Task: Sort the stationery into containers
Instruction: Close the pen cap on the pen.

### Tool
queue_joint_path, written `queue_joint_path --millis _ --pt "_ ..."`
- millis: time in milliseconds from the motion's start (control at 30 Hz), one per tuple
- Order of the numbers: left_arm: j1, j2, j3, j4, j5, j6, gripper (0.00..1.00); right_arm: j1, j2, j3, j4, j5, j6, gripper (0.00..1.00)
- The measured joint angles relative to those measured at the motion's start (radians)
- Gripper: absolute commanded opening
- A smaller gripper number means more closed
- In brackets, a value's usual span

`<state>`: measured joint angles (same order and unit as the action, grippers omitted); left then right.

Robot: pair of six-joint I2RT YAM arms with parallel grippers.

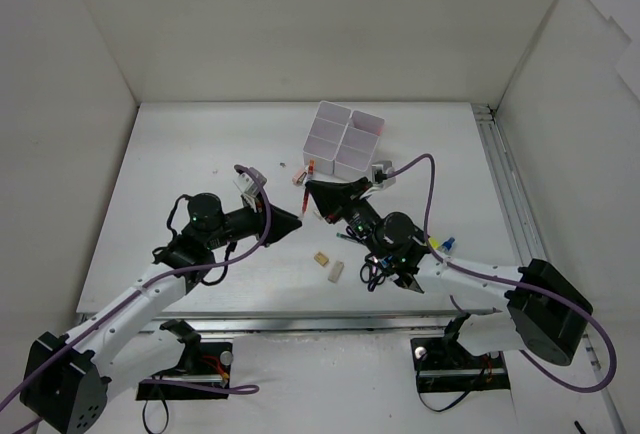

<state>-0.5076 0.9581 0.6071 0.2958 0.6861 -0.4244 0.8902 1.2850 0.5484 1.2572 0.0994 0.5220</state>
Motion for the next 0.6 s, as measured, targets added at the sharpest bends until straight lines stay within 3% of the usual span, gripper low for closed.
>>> queue_joint_path --millis 600 --pt "0.0 -0.001 -0.053 0.099 -0.066 -0.056 0.0 0.029 0.04 0.0 0.011 0.052 0.045 0.0"
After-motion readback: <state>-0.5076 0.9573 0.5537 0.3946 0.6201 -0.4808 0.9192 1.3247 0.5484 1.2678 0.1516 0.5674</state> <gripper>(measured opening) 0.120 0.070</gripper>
